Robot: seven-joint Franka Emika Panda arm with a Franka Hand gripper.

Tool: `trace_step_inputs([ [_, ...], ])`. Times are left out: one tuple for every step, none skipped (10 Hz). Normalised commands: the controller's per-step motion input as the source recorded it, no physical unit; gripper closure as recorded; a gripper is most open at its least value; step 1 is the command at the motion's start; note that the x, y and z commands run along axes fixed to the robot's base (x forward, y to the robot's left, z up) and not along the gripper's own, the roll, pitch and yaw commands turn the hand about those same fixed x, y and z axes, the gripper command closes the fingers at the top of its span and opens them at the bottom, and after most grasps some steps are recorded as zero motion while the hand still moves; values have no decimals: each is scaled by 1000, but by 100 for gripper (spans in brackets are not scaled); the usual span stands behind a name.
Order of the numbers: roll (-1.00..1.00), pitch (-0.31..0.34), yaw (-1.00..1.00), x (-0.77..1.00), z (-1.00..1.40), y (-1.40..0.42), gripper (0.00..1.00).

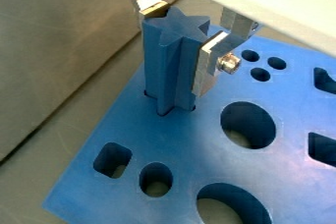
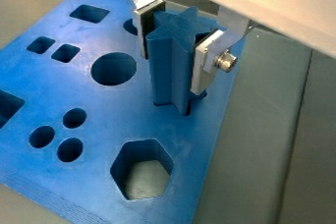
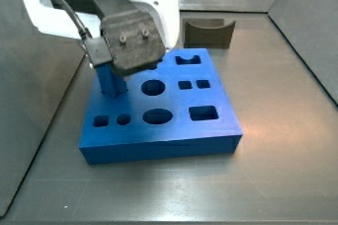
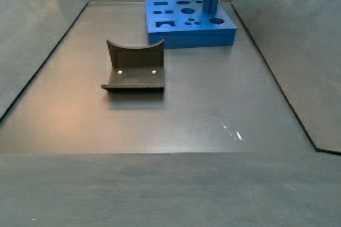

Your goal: Insert the star object.

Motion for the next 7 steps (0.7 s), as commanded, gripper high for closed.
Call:
trace_step_inputs([
  [150,-31,-351,174,-797,91,100],
  [154,-46,-337,114,-780,109,100],
  [146,-87,-274,74,-817,137,100],
  [76,-106,-214,46,-726,223,100],
  [-4,-60,-180,0,-414,226,100],
  [-111,-46,-57,0,-37,106,100],
  [0,-19,0,0,0,0,100],
])
